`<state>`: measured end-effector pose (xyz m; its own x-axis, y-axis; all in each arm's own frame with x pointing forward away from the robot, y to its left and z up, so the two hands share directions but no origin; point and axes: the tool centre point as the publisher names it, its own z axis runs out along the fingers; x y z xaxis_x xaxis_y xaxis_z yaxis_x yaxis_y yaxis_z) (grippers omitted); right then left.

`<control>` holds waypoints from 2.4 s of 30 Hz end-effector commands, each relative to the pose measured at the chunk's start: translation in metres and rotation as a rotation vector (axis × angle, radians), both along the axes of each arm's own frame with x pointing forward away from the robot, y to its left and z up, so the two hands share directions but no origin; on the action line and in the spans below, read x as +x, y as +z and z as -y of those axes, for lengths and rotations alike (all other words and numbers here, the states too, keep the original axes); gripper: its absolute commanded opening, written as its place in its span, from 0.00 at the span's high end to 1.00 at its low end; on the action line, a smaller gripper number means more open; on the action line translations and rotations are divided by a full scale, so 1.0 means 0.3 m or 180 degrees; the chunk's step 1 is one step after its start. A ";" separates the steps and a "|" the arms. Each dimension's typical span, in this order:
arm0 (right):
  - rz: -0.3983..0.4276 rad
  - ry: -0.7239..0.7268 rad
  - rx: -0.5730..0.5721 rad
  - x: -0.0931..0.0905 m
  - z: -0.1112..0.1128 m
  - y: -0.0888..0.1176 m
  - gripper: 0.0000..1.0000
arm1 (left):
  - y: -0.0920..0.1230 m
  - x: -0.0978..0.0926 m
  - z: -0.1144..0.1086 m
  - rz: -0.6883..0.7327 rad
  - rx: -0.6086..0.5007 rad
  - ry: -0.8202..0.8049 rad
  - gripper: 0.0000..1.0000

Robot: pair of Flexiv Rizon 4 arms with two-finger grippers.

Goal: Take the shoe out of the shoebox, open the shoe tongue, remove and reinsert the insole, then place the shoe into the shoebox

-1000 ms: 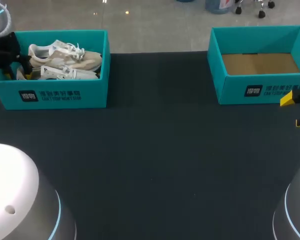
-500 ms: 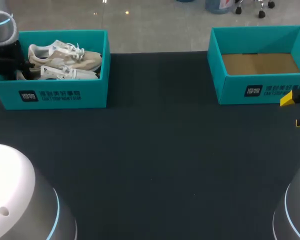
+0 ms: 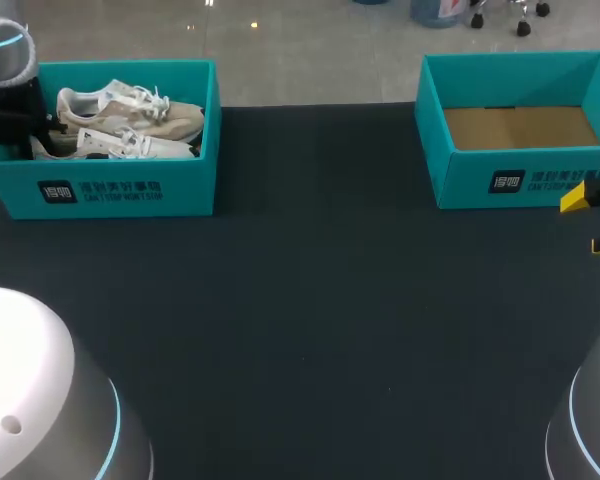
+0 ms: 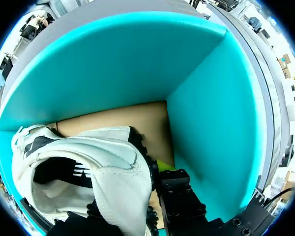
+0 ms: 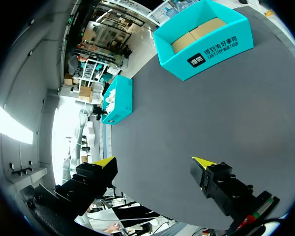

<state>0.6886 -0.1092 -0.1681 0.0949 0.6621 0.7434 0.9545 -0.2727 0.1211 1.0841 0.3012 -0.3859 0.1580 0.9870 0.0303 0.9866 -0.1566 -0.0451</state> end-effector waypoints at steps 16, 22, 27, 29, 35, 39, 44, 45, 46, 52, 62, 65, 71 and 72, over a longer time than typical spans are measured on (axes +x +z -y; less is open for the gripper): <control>0.0000 -0.0009 -0.0007 -0.005 -0.002 0.000 0.00 | 0.393 -0.012 -0.011 0.0079 0.0005 0.0335 1.00; 0.0000 -0.0009 -0.0007 -0.005 -0.002 0.000 0.00 | 0.477 -0.006 -0.008 0.0142 0.0054 0.0404 1.00; 0.0000 -0.0009 -0.0007 -0.005 -0.002 0.000 0.00 | 0.525 -0.004 -0.011 0.0187 0.0026 0.0423 1.00; 0.0000 -0.0009 -0.0007 -0.005 -0.002 0.000 0.00 | 0.539 -0.004 -0.015 0.0181 -0.0015 0.0432 1.00; 0.0000 -0.0009 -0.0007 -0.005 -0.002 0.000 0.00 | 0.584 -0.011 -0.020 0.0200 0.0061 0.0412 1.00; 0.0000 -0.0009 -0.0007 -0.005 -0.002 0.000 0.00 | 0.598 -0.016 -0.017 0.0243 0.0166 0.0403 1.00; 0.0000 -0.0009 -0.0007 -0.005 -0.002 0.000 0.00 | 0.598 -0.016 -0.017 0.0243 0.0166 0.0403 1.00; 0.0000 -0.0009 -0.0007 -0.005 -0.002 0.000 0.00 | 0.598 -0.016 -0.017 0.0243 0.0166 0.0403 1.00; 0.0000 -0.0009 -0.0007 -0.005 -0.002 0.000 0.00 | 0.598 -0.016 -0.017 0.0243 0.0166 0.0403 1.00; 0.0000 -0.0009 -0.0007 -0.005 -0.002 0.000 0.00 | 0.598 -0.016 -0.017 0.0243 0.0166 0.0403 1.00; 0.0000 -0.0009 -0.0007 -0.005 -0.002 0.000 0.00 | 0.598 -0.016 -0.017 0.0243 0.0166 0.0403 1.00; 0.0000 -0.0009 -0.0007 -0.005 -0.002 0.000 0.00 | 0.610 -0.065 0.027 0.0272 0.0246 0.0338 1.00; 0.0000 -0.0009 -0.0007 -0.005 -0.002 0.000 0.00 | 0.648 -0.137 0.090 0.0249 0.0244 0.0362 1.00; 0.0000 -0.0009 -0.0007 -0.005 -0.002 0.000 0.00 | 0.654 -0.151 0.104 0.0243 0.0262 0.0361 1.00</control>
<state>0.6886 -0.1092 -0.1681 0.0949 0.6621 0.7434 0.9544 -0.2727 0.1211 1.0585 0.2763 -0.1992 0.0416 0.9937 0.1043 0.9991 -0.0414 -0.0042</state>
